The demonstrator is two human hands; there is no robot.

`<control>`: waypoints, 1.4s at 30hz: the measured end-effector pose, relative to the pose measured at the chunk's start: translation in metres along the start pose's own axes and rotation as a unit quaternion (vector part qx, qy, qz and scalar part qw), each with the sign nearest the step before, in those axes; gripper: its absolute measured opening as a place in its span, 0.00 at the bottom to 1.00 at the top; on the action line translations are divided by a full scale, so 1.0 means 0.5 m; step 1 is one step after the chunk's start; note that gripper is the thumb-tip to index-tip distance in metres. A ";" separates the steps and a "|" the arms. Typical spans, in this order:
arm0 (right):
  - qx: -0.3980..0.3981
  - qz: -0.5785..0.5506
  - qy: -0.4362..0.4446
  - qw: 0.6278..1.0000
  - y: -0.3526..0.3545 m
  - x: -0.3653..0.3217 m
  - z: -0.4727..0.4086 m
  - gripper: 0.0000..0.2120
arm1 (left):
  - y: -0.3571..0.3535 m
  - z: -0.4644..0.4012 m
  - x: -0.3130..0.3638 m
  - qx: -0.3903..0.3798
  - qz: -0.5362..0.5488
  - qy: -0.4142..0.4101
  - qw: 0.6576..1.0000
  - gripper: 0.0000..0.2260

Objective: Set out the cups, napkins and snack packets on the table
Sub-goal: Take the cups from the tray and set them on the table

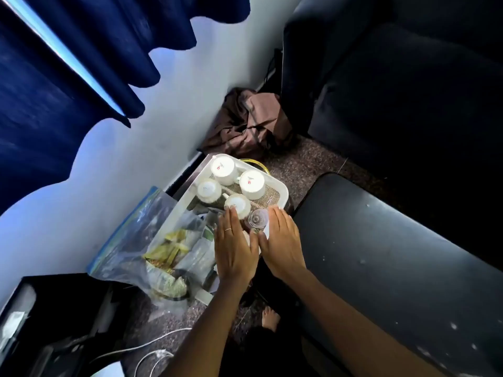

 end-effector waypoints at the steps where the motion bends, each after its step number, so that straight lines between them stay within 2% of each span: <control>1: 0.006 -0.031 -0.009 0.999 -0.010 -0.002 -0.012 0.26 | -0.006 -0.007 -0.008 0.008 0.039 0.030 0.999 0.32; 4: 0.001 -0.117 -0.043 0.992 -0.042 -0.007 -0.052 0.21 | -0.026 -0.041 -0.033 0.025 0.114 0.106 0.987 0.31; 7: -0.006 -0.217 -0.093 0.972 -0.077 -0.001 -0.084 0.16 | -0.043 -0.076 -0.050 0.034 0.157 0.124 0.979 0.28; 11: -0.012 -0.319 -0.161 0.934 -0.095 0.000 -0.125 0.19 | -0.049 -0.120 -0.067 0.045 0.254 0.181 0.949 0.19; 14: -0.043 -0.373 -0.192 0.907 -0.115 -0.004 -0.142 0.17 | -0.051 -0.132 -0.073 0.043 0.322 0.230 0.917 0.16; 17: -0.068 -0.389 -0.198 0.897 -0.137 -0.006 -0.147 0.13 | -0.052 -0.138 -0.076 0.020 0.330 0.254 0.909 0.17; 20: -0.076 -0.439 -0.213 0.870 -0.153 -0.007 -0.148 0.08 | -0.050 -0.147 -0.075 0.002 0.343 0.270 0.900 0.18; 25: -0.090 -0.482 -0.227 0.841 -0.153 0.005 -0.140 0.14 | -0.045 -0.145 -0.076 0.006 0.375 0.291 0.880 0.13; 29: -0.054 -0.506 -0.221 0.832 -0.125 0.029 -0.119 0.18 | -0.040 -0.125 -0.062 0.059 0.405 0.298 0.862 0.11; 31: -0.033 -0.527 -0.219 0.820 -0.108 0.046 -0.106 0.17 | -0.041 -0.112 -0.053 0.075 0.422 0.306 0.850 0.14; 34: -0.005 -0.554 -0.221 0.803 -0.083 0.073 -0.081 0.13 | -0.053 -0.090 -0.032 0.039 0.458 0.295 0.838 0.20; 38: 0.022 -0.585 -0.207 0.784 -0.057 0.118 -0.046 0.05 | -0.075 -0.062 -0.005 -0.038 0.451 0.290 0.843 0.30; 40: 0.025 -0.597 -0.210 0.773 -0.047 0.148 -0.027 0.09 | -0.089 -0.053 0.006 -0.073 0.442 0.277 0.850 0.31; 42: 0.020 -0.603 -0.208 0.770 -0.037 0.176 -0.011 0.16 | -0.104 -0.045 0.011 -0.097 0.432 0.247 0.862 0.24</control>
Point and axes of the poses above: each hand's wrist, its own z-axis away from the middle knuckle, its own y-axis out of the back of the hand, x = y × z, the point moved 3 cm from there along -z, towards the middle knuckle, and after that the axes turned 1 degree about x, right-handed, at the moved point
